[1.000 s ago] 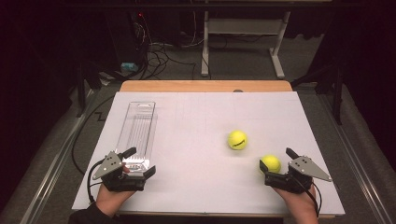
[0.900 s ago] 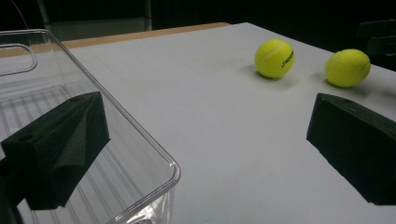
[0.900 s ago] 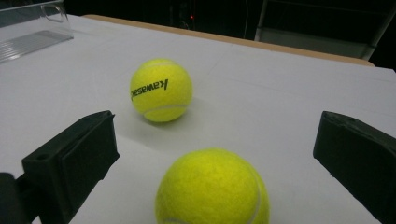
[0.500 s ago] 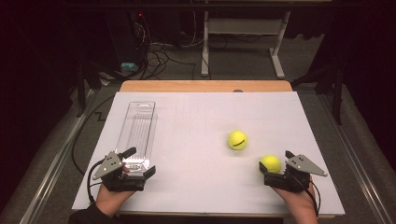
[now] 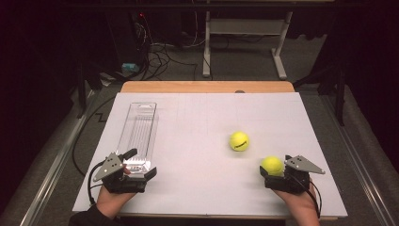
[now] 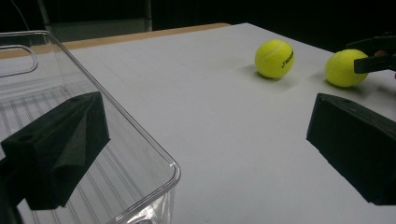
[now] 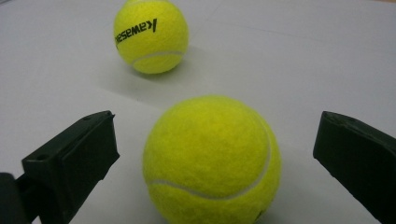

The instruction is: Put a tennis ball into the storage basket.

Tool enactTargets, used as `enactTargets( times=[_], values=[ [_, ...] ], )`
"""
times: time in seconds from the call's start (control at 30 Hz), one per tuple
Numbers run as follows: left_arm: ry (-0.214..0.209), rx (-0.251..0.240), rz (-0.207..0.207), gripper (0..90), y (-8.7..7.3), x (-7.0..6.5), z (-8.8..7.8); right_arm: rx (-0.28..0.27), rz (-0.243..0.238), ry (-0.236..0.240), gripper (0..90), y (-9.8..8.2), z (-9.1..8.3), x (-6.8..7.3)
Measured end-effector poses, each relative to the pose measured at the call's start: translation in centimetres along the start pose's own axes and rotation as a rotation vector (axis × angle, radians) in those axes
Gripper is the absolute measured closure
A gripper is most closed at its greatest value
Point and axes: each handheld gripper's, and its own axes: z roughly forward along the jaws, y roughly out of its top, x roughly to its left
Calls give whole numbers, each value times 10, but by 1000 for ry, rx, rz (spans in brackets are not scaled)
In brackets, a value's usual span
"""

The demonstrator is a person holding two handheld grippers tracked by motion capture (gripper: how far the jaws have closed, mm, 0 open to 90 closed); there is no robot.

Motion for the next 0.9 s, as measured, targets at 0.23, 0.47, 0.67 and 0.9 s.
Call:
enactTargets(
  times=[0.23,0.47,0.67,0.9],
  values=[
    [0,3,2,1,0,0,0,30,11,12,4,-2,3,-1],
    [1,2,2,1,0,0,0,65,18,21,85,-5,5,-3],
    [1,3,3,1,0,0,0,81,26,33,149,-6,6,-5],
    [2,4,3,1,0,0,0,99,25,48,229,-8,8,-5]
  ],
)
